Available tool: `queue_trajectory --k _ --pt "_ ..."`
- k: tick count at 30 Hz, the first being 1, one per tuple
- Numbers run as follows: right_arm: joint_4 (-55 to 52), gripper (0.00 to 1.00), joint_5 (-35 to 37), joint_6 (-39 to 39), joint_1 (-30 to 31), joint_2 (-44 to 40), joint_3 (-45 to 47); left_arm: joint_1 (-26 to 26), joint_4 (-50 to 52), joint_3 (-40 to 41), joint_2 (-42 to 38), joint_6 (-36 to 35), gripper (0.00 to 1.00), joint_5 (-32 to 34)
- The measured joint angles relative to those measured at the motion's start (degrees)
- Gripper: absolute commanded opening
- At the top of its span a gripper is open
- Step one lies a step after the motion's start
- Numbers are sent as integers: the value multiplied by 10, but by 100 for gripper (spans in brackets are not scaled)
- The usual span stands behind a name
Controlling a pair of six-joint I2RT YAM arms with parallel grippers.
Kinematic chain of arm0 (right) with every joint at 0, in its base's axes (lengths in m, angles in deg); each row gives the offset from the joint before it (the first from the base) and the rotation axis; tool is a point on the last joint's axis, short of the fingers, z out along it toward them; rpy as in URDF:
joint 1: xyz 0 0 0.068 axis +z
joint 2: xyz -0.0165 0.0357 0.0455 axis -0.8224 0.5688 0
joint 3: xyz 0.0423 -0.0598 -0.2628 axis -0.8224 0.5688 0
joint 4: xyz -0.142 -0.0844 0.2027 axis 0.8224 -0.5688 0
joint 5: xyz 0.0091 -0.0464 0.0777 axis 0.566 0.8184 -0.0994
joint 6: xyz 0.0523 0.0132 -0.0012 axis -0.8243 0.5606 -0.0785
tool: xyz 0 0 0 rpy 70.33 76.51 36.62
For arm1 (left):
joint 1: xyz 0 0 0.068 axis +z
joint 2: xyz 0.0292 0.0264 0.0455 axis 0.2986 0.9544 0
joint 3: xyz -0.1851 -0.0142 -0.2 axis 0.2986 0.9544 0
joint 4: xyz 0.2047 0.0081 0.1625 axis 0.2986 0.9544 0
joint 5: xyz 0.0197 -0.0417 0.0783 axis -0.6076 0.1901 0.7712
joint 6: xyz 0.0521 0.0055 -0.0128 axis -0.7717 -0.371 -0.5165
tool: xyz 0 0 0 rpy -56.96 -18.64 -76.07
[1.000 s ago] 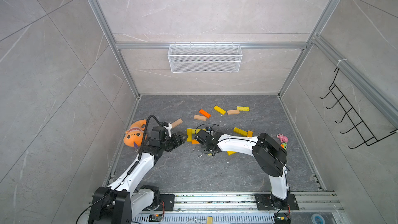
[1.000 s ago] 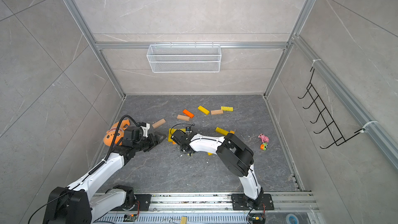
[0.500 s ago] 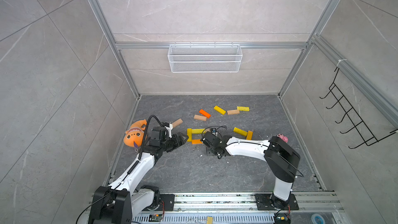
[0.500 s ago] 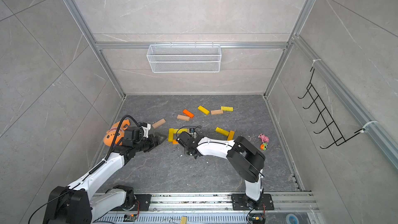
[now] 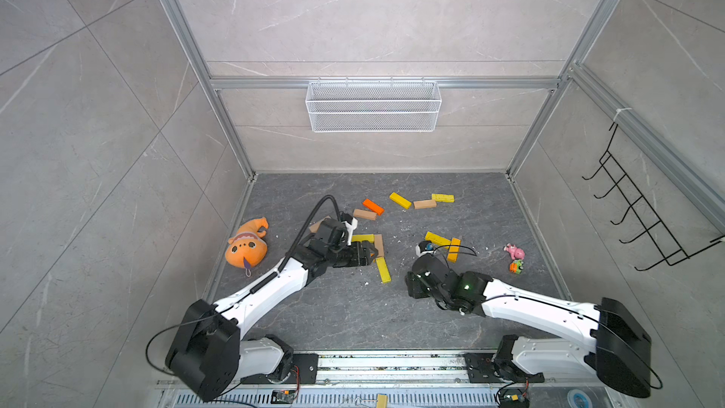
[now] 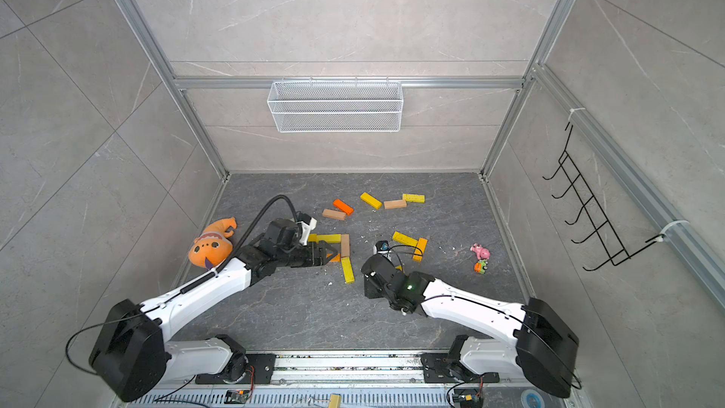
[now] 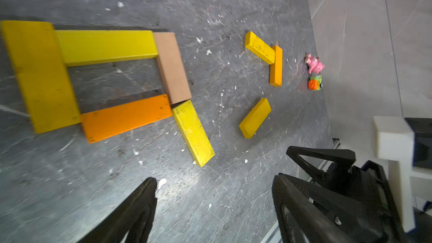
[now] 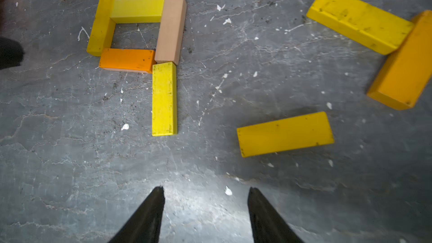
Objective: Assemble the number 8 with building blocks
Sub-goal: Pick up the building block from the center of the board.
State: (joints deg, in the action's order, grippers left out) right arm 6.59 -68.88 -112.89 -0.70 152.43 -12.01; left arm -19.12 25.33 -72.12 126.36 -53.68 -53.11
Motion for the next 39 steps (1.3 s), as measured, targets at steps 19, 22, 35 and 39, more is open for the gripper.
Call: queue_trajectory --k 19,22,35,39 --pt "-146 67 -48 -16 0 -266 77 -144 126 -333 367 -273 73 -11" --pt "-164 68 -70 -6 0 -282 72 -157 137 -355 395 -299 72 -5" --pt "-208 69 -117 24 0 -296 52 -200 175 -442 471 -346 63 78" --pt "-209 68 -116 24 0 -303 52 -206 184 -470 489 -357 57 97"
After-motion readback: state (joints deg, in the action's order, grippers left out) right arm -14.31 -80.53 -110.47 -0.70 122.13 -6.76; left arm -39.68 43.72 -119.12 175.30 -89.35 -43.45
